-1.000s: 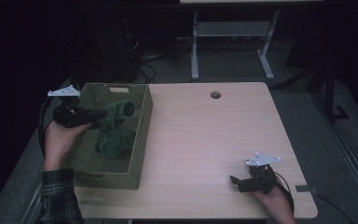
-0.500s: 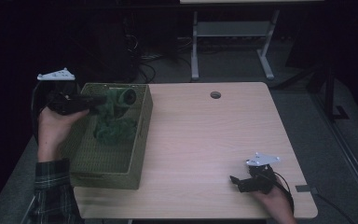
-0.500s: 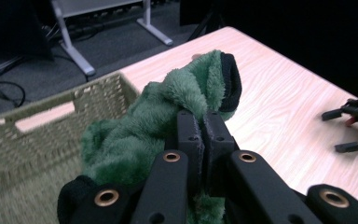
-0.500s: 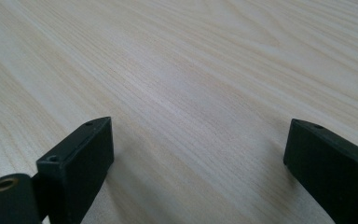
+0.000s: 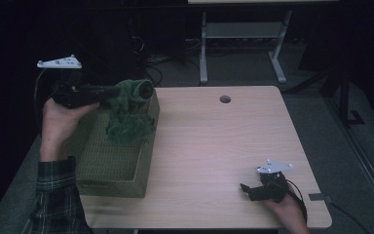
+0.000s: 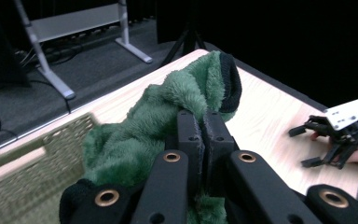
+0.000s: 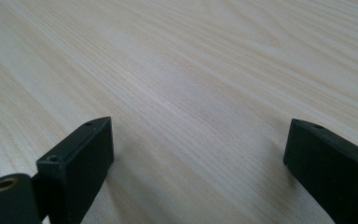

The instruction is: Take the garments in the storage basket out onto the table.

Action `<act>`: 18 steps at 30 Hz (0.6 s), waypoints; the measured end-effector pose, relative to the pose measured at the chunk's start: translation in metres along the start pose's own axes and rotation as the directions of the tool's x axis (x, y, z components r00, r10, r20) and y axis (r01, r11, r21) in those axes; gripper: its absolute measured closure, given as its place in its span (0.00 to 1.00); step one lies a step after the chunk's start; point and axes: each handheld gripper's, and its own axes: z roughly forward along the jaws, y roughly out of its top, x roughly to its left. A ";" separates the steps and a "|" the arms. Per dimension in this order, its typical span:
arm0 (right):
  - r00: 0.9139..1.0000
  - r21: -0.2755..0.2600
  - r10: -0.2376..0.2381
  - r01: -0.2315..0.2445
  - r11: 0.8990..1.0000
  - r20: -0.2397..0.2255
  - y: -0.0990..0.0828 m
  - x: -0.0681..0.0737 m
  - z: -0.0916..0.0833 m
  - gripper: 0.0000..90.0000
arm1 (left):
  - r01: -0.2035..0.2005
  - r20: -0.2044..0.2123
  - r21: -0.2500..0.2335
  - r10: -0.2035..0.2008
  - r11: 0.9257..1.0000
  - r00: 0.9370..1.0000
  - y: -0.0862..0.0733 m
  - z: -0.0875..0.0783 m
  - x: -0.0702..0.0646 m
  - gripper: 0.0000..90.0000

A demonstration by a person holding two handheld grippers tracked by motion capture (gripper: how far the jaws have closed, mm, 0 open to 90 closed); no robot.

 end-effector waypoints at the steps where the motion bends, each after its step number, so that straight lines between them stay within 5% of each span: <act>1: 1.000 0.000 0.000 0.000 1.000 0.000 0.000 0.000 0.000 0.09 | -0.003 0.004 0.001 0.003 1.000 1.000 0.003 0.002 -0.003 0.97; 18: 1.000 -0.001 0.003 -0.003 1.000 -0.001 0.000 0.000 0.000 0.09 | -0.095 0.123 0.015 0.093 0.995 0.988 0.037 0.057 -0.051 0.97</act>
